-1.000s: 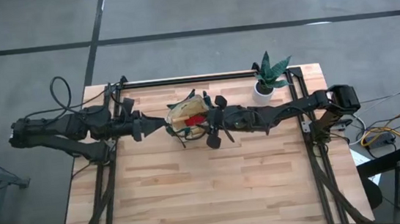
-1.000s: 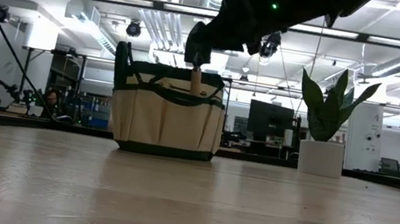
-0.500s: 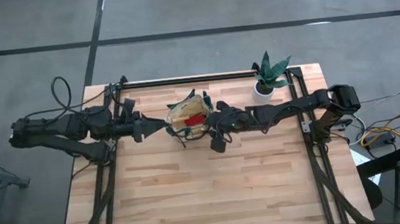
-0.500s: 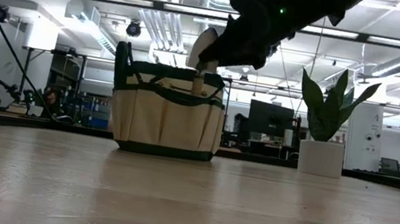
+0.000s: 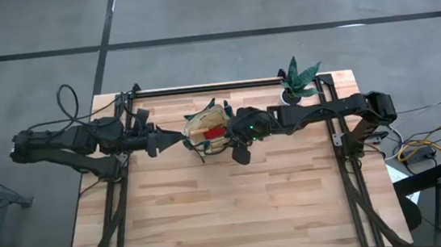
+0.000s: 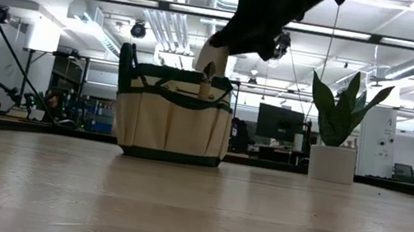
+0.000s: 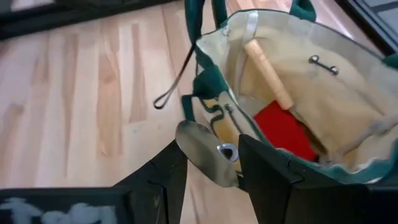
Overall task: Pick & Place Garden tools in Gardening bag
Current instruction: Put the trowel into the gardening bag, then return to Home Position
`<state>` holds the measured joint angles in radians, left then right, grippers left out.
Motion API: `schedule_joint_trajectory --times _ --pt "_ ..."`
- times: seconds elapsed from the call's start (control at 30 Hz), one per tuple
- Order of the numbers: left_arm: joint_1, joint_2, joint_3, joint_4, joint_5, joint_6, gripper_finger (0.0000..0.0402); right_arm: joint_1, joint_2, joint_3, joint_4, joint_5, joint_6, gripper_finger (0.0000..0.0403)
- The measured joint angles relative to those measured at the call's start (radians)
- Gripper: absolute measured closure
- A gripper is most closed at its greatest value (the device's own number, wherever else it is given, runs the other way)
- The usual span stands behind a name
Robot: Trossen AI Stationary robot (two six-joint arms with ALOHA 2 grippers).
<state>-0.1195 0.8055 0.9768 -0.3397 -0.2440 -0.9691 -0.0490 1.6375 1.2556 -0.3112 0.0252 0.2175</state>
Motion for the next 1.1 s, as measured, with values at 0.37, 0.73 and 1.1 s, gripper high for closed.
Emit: schedule_joint_trajectory --times 0.37,0.73,1.1 --pt "0.000 -0.002 0.000 -0.031 0.021 0.007 0.0216 0.000 0.000 0.091 -0.104 0.001 -0.068 0.0250" --pt "0.000 -0.004 0.000 -0.130 0.018 0.112 0.0259 0.023 -0.017 0.143 -0.094 -0.037 0.065 0.0298" --pt "0.002 -0.070 -0.049 -0.102 0.018 0.452 0.0394 0.061 -0.128 0.102 -0.050 -0.119 0.138 0.0394"
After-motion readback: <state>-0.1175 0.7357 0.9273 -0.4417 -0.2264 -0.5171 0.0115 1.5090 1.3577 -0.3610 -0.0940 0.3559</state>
